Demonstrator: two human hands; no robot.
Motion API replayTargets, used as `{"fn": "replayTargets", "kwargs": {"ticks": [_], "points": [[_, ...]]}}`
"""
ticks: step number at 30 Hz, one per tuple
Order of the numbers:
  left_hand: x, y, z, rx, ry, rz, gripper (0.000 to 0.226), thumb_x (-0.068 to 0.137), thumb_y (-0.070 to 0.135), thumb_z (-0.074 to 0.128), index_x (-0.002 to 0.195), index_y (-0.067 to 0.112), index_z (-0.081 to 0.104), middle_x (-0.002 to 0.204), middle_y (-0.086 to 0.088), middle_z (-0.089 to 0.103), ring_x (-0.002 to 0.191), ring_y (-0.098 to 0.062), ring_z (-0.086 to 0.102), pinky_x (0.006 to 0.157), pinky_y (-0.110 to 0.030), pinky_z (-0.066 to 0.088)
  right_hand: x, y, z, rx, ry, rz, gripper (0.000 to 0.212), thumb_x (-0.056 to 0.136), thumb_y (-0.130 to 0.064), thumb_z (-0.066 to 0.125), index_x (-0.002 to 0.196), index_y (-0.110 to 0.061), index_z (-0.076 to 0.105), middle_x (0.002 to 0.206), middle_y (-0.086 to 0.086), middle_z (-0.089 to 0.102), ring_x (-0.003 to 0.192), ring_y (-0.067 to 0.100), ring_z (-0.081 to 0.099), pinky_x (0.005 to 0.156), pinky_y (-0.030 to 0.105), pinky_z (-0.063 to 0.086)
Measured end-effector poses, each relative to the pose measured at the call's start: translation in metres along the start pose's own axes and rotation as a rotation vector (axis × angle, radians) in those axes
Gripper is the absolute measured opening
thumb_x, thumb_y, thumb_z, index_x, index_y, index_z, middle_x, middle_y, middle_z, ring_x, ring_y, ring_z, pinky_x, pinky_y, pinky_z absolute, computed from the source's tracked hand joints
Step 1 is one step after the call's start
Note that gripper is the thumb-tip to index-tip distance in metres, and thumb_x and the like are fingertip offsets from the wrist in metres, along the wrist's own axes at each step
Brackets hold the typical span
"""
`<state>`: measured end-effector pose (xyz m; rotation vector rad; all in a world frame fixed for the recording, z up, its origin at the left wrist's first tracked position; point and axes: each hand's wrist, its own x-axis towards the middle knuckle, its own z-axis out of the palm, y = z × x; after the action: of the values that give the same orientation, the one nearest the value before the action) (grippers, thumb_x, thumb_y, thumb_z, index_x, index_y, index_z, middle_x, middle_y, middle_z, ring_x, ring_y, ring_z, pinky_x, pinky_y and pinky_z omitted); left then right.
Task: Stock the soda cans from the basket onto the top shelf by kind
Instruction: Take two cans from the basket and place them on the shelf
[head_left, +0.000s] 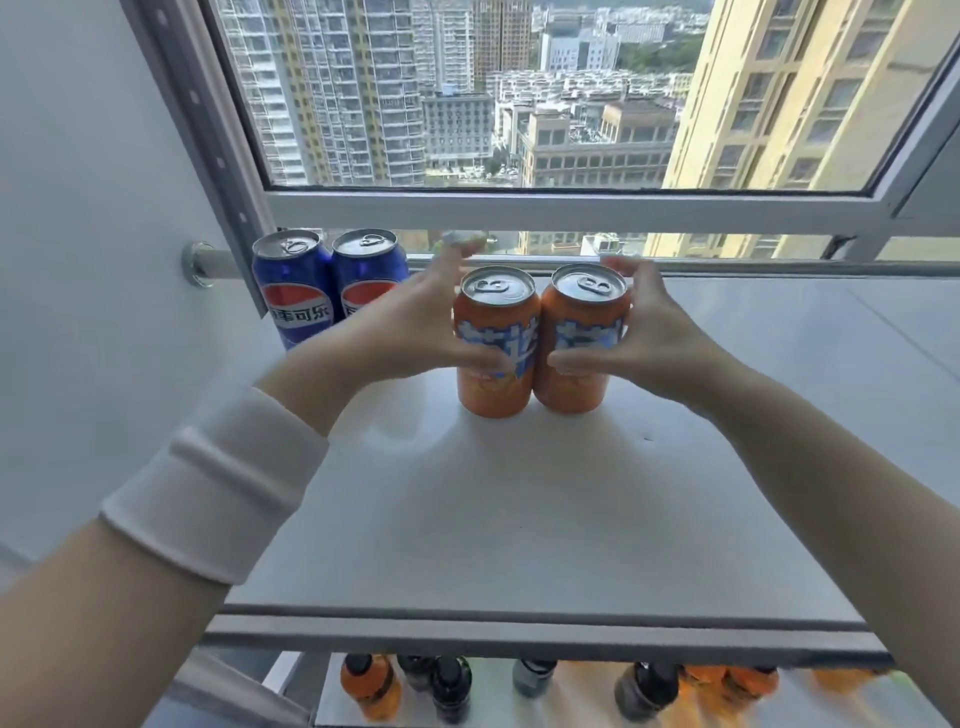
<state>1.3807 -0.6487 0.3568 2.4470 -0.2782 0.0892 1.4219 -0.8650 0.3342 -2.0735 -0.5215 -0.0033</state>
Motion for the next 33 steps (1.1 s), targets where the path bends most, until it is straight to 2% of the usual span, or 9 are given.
{"fn": "replayTargets", "kwargs": {"ticks": [1,3,5,7,10,12,14,21,33], "points": [[0.001,0.006,-0.006,0.046,0.004,0.024,0.106,0.059,0.038,0.080,0.144,0.024,0.018,0.139,0.003,0.044,0.126,-0.010,0.043,0.100,-0.027,0.042,0.002,-0.005,-0.006,-0.037,-0.018,-0.004,0.098,0.061,-0.026,0.084,0.139,-0.019,0.025,0.124,-0.003,0.045,0.111,0.010,0.049,0.090,0.023,0.044],[0.004,0.017,-0.016,0.180,-0.014,0.069,0.104,0.060,0.040,0.079,0.144,0.022,0.023,0.146,0.002,0.038,0.131,-0.012,0.039,0.103,-0.024,0.033,0.005,-0.014,-0.016,-0.131,-0.049,-0.031,0.095,0.061,-0.029,0.083,0.140,-0.020,0.029,0.122,-0.003,0.045,0.109,0.009,0.046,0.085,0.021,0.040],[0.008,0.025,-0.018,0.336,-0.064,0.080,0.090,0.066,0.038,0.079,0.141,0.020,0.033,0.143,0.003,0.041,0.130,-0.013,0.038,0.096,-0.016,0.027,0.008,-0.022,-0.022,-0.222,-0.093,-0.050,0.088,0.062,-0.031,0.083,0.137,-0.019,0.037,0.123,-0.001,0.049,0.107,0.008,0.045,0.084,0.021,0.038],[0.012,0.027,-0.016,0.403,-0.079,0.081,0.077,0.068,0.037,0.078,0.134,0.021,0.041,0.134,0.002,0.049,0.121,-0.013,0.043,0.088,-0.017,0.028,0.010,-0.025,-0.023,-0.299,-0.104,-0.063,0.081,0.063,-0.029,0.083,0.133,-0.017,0.044,0.118,-0.001,0.053,0.101,0.009,0.047,0.078,0.018,0.038],[0.016,0.027,-0.017,0.385,-0.067,0.054,0.072,0.065,0.040,0.079,0.127,0.022,0.047,0.125,0.003,0.055,0.108,-0.011,0.048,0.084,-0.022,0.035,0.016,-0.028,-0.023,-0.312,-0.068,-0.057,0.074,0.061,-0.028,0.085,0.126,-0.015,0.052,0.104,-0.005,0.055,0.082,0.005,0.051,0.061,0.011,0.038],[0.021,0.028,-0.021,0.393,-0.057,0.055,0.072,0.064,0.041,0.080,0.125,0.022,0.048,0.123,0.003,0.056,0.103,-0.011,0.049,0.083,-0.022,0.036,0.022,-0.030,-0.023,-0.259,-0.058,-0.029,0.072,0.060,-0.027,0.086,0.124,-0.015,0.054,0.104,-0.004,0.056,0.079,0.003,0.052,0.061,0.011,0.039],[0.027,0.028,-0.025,0.400,-0.049,0.057,0.073,0.064,0.040,0.080,0.126,0.020,0.048,0.121,0.004,0.056,0.099,-0.009,0.047,0.080,-0.021,0.034,0.029,-0.031,-0.022,-0.230,-0.063,-0.001,0.072,0.060,-0.024,0.086,0.124,-0.014,0.054,0.107,-0.002,0.056,0.087,0.010,0.054,0.063,0.013,0.041],[0.051,0.019,-0.036,0.410,-0.079,-0.012,0.073,0.066,0.037,0.080,0.128,0.017,0.048,0.120,0.001,0.057,0.096,-0.012,0.050,0.078,-0.024,0.037,0.060,-0.033,-0.009,-0.176,-0.042,0.076,0.074,0.058,-0.018,0.087,0.123,-0.012,0.053,0.111,0.002,0.056,0.104,0.019,0.057,0.085,0.029,0.049],[0.064,-0.003,-0.053,0.438,-0.139,-0.069,0.074,0.065,0.035,0.080,0.128,0.019,0.045,0.108,0.006,0.053,0.099,-0.016,0.052,0.083,-0.031,0.047,0.084,-0.036,0.010,-0.131,-0.051,0.094,0.075,0.059,-0.014,0.086,0.125,-0.011,0.052,0.112,0.003,0.054,0.106,0.020,0.056,0.085,0.029,0.048]]}}
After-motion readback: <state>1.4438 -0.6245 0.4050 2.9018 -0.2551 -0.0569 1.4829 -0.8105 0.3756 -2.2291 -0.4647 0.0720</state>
